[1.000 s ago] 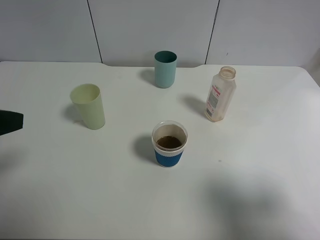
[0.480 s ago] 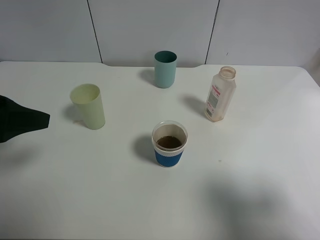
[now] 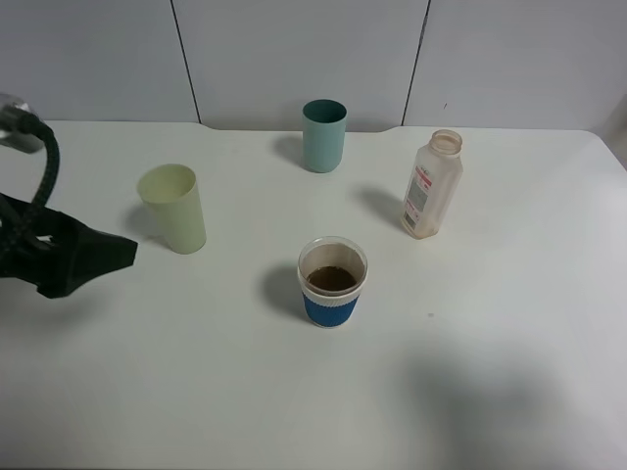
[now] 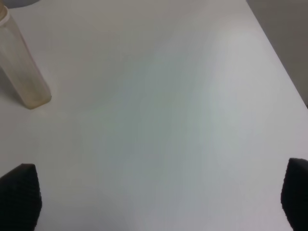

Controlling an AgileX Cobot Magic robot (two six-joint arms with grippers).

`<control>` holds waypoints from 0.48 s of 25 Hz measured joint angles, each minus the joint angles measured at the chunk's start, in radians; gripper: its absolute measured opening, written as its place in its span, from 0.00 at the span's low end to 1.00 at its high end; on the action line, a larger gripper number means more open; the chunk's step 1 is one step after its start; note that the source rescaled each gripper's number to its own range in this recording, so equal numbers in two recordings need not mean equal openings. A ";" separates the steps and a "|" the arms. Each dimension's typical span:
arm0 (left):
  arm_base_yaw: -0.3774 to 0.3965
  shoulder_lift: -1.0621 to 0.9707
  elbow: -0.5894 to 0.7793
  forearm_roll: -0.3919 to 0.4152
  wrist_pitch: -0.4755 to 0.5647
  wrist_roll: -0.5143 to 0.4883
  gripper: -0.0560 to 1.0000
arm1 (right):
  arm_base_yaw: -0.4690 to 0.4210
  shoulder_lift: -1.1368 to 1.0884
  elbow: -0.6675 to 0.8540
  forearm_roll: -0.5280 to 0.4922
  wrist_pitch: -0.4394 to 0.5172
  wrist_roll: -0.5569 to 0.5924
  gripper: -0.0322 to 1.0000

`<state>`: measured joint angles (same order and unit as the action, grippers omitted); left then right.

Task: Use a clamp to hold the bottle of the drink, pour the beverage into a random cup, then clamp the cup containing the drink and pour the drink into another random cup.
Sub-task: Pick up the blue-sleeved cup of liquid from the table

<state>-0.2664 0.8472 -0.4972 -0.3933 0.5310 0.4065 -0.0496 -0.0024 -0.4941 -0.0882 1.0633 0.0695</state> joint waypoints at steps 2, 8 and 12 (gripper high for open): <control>-0.117 0.023 0.075 0.043 -0.122 -0.123 0.90 | 0.000 0.000 0.000 0.000 0.000 0.000 1.00; -0.262 0.082 0.164 0.052 -0.303 -0.240 0.90 | 0.000 0.000 0.000 0.000 0.000 0.000 1.00; -0.418 0.178 0.213 0.053 -0.531 -0.261 0.90 | 0.000 0.000 0.000 0.000 0.000 0.000 1.00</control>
<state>-0.6849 1.0249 -0.2843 -0.3406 0.0000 0.1450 -0.0496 -0.0024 -0.4941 -0.0882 1.0633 0.0695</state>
